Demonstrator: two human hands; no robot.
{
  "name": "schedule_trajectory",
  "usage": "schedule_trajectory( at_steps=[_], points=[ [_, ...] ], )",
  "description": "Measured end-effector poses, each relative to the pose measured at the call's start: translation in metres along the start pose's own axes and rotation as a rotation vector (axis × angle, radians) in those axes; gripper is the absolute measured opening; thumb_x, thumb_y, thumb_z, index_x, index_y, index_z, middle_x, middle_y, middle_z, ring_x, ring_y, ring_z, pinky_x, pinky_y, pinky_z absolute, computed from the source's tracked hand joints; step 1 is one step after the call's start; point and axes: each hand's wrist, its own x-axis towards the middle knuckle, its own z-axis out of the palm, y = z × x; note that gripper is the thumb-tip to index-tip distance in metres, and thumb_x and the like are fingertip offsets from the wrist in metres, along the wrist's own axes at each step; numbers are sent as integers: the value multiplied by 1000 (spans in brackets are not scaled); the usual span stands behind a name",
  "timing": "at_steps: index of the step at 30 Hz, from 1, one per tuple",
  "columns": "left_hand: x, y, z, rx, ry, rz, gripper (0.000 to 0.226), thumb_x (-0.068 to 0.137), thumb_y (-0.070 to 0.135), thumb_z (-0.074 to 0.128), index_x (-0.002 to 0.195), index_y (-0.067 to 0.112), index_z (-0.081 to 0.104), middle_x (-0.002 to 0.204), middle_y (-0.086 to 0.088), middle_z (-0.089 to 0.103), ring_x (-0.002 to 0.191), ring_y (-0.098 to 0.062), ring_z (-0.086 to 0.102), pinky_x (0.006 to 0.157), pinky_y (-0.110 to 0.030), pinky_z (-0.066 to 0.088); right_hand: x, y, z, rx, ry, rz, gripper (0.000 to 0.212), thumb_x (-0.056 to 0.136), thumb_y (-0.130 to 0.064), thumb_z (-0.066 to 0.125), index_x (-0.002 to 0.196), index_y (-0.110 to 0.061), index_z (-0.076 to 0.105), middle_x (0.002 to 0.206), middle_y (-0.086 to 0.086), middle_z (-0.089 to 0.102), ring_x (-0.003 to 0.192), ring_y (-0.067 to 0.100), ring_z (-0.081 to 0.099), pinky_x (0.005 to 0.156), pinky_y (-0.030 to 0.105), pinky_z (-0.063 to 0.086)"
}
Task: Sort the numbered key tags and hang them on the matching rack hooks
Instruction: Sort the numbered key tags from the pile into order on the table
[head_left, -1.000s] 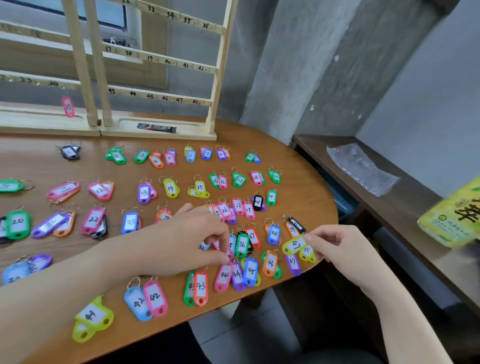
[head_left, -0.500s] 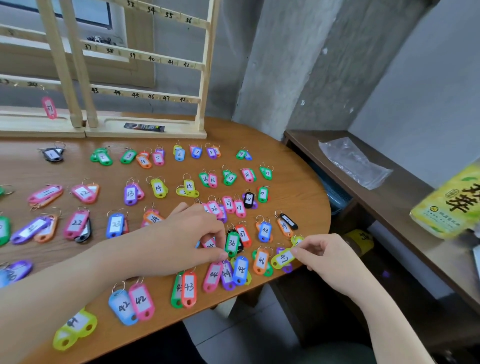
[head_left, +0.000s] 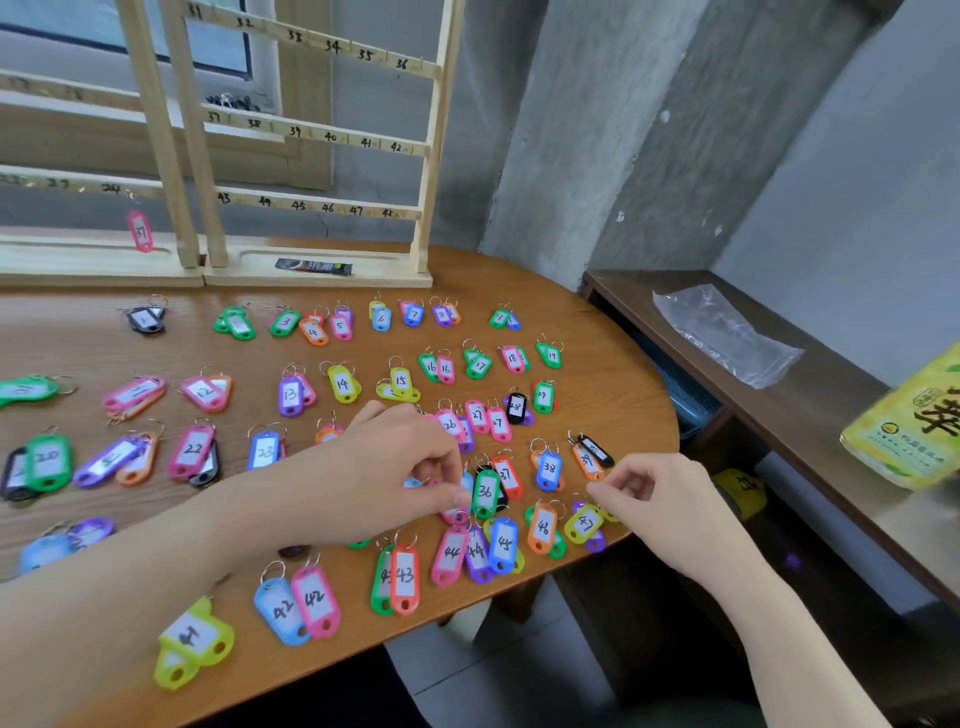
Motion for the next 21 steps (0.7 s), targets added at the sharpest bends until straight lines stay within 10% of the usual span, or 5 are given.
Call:
schedule_trajectory(
  at_steps=[21],
  points=[
    [-146,-121,-93,-69,421,-381,38,77,70,50,82,35,64,80,19,61,84,-7,50,75,-26,35,81,-256,96,350,-183,-437,13,93,-26,70,82,-21,72,68,-8,65,59,-3,53,59,13,42]
  ],
)
